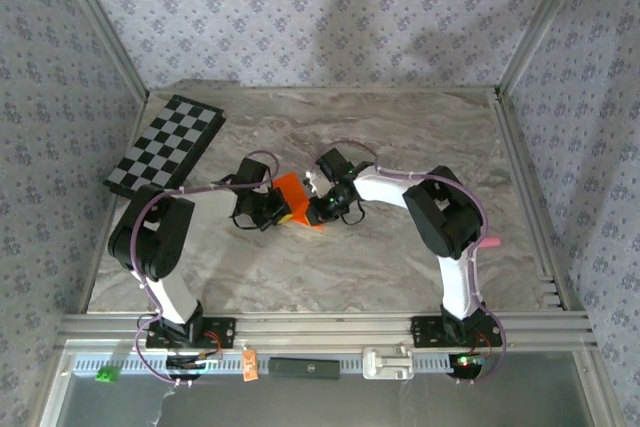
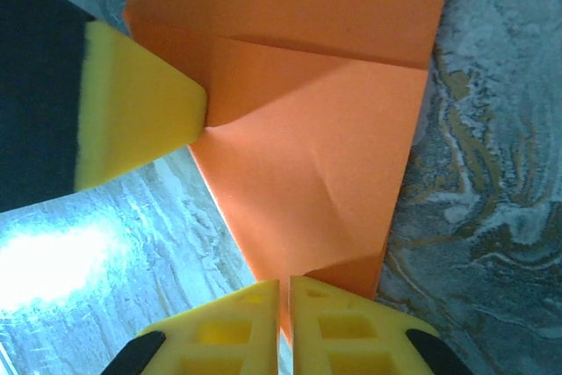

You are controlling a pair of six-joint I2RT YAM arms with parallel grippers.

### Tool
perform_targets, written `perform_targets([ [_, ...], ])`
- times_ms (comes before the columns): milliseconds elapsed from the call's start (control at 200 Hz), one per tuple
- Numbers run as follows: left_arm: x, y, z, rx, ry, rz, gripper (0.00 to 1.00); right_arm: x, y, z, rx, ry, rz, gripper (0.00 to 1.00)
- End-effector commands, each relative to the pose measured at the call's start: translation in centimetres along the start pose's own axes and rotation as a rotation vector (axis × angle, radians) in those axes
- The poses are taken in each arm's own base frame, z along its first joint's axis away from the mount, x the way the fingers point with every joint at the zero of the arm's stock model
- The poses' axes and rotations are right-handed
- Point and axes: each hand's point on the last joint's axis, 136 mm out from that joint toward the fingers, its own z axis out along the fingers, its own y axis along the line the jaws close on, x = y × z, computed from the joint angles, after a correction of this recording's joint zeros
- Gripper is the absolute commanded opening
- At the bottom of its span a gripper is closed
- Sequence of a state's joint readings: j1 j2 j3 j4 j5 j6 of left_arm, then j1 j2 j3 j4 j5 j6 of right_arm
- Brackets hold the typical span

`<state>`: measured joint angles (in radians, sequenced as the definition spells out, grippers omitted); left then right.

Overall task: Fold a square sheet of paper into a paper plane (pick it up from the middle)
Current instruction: Third fold the triangle at the center of the table.

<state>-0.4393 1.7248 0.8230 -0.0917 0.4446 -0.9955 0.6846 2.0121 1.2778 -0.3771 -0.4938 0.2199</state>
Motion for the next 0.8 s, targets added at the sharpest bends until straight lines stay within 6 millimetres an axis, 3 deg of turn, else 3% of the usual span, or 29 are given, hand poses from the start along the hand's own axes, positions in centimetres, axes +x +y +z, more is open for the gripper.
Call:
perform_targets([
  [0, 0.5, 5.4, 1.2, -0.183, 0.013, -0.052, 0.03, 0.6, -1.0, 0.5, 0.019, 0.033, 0.023, 0.12],
  [300, -0.1, 5.0, 1.0, -0.168, 0.008, -0.028, 0.03, 1.3, -2.4, 1.1, 0.061, 0.047, 0.067, 0.12],
  [390, -0.7, 3.5, 0.8, -0.128, 0.0, 0.004, 0.03, 1.5, -2.6, 1.3, 0.068, 0.053, 0.088, 0.11],
  [495, -1.4, 0.3, -0.2, -0.039, -0.026, 0.057, 0.06, 1.7, -2.5, 1.4, 0.074, 0.058, 0.116, 0.11],
  [615, -1.1, -2.7, -1.2, 0.029, -0.048, 0.111, 0.07, 1.8, -2.7, 1.4, 0.091, 0.063, 0.155, 0.1],
  [795, 0.1, -3.5, -0.7, 0.064, -0.041, 0.121, 0.07, 1.9, -2.8, 1.5, 0.101, 0.075, 0.191, 0.09],
])
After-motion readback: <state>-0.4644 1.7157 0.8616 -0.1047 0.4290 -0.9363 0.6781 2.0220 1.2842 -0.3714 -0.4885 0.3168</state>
